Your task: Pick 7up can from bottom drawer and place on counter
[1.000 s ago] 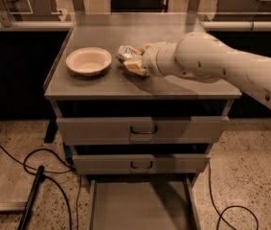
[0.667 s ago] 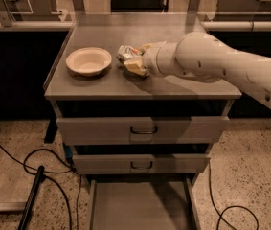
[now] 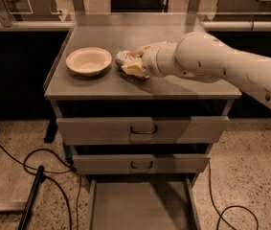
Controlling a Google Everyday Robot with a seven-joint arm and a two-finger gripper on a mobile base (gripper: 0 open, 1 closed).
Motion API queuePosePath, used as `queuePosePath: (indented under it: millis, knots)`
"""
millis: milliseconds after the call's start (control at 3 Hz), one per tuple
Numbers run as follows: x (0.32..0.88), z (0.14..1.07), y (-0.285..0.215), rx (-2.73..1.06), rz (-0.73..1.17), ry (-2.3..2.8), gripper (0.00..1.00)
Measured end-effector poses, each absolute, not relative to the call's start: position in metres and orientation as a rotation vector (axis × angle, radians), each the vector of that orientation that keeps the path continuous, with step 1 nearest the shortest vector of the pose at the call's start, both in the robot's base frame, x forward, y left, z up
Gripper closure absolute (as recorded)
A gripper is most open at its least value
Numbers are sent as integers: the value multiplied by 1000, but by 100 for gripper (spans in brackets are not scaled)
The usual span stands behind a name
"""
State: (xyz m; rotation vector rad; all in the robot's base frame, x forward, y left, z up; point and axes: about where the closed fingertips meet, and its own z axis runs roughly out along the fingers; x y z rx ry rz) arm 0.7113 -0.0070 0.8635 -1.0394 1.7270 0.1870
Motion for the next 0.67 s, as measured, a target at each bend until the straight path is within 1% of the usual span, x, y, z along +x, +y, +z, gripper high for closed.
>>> queuePosePath:
  millis: [333, 667]
  knots:
    - [711, 864, -7, -1040, 187, 1727, 0]
    - [711, 864, -7, -1040, 187, 1727, 0]
